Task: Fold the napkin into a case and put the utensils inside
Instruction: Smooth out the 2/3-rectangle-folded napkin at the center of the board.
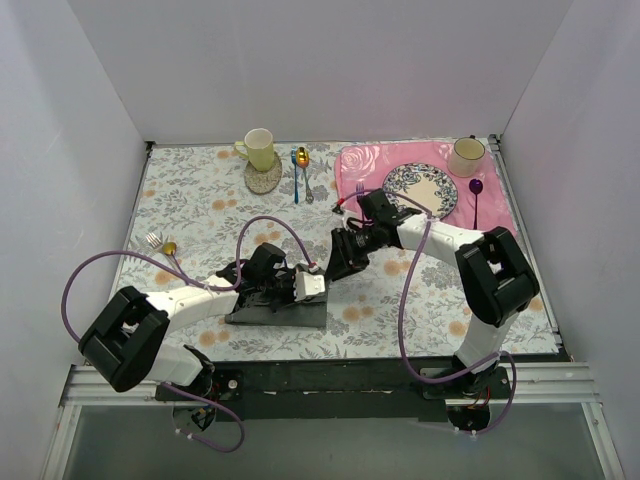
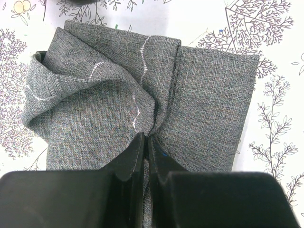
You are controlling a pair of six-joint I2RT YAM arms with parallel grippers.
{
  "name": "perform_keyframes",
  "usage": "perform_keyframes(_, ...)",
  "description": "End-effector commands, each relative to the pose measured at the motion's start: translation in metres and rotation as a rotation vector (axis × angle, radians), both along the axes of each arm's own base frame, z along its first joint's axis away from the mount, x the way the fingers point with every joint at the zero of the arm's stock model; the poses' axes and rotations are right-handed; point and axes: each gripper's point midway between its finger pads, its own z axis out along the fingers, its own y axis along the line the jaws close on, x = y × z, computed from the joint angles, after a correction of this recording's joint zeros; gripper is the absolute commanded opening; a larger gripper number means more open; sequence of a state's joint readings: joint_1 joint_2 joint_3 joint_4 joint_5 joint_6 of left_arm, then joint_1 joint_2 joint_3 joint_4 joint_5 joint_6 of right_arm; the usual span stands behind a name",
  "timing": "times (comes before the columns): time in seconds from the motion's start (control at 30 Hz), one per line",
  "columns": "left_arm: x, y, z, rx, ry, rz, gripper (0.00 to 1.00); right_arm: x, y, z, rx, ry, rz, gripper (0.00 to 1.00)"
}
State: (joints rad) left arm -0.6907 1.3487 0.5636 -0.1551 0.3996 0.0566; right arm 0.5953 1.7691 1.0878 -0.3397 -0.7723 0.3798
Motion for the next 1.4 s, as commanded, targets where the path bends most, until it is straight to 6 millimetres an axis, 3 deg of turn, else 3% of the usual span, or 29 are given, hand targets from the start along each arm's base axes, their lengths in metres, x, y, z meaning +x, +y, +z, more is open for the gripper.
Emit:
perform_keyframes(0.0, -0.007, 0.003, -0.007, 0.014, 0.010, -0.020, 0.00, 0.027, 0.019, 0.023, 0.050, -0.059, -0.045, 0.44)
perform_keyframes(0.23, -0.004, 0.000, -0.004, 0.009, 0.007, -0.020, 0.00, 0.044, 0.036, 0.016, 0.055, 0.007, -0.103, 0.49)
perform_keyframes(0.6, -0.001, -0.009, 0.013, -0.034, 0.012, -0.015, 0.00, 0.036, 0.048, 0.004, 0.029, 0.043, -0.089, 0.47)
perform_keyframes(0.7, -0.002, -0.012, 0.017, -0.041, 0.006, -0.024, 0.00, 0.036, 0.048, 0.000, 0.018, 0.051, -0.096, 0.42)
perform_keyframes(0.83, -0.006, -0.017, 0.022, -0.051, 0.001, -0.037, 0.00, 0.037, 0.049, 0.002, 0.026, 0.051, -0.096, 0.15)
perform_keyframes(0.93, -0.005, -0.020, 0.026, -0.059, 0.006, -0.028, 0.00, 0.035, 0.048, 0.008, 0.031, 0.025, -0.071, 0.01)
perform_keyframes(1.07, -0.004, -0.019, 0.021, -0.051, 0.026, 0.007, 0.00, 0.029, 0.041, 0.013, 0.019, 0.003, -0.039, 0.01)
perform_keyframes(1.37, -0.012, -0.008, 0.000, -0.010, 0.083, 0.054, 0.01, -0.008, 0.016, -0.012, -0.058, 0.067, 0.042, 0.01)
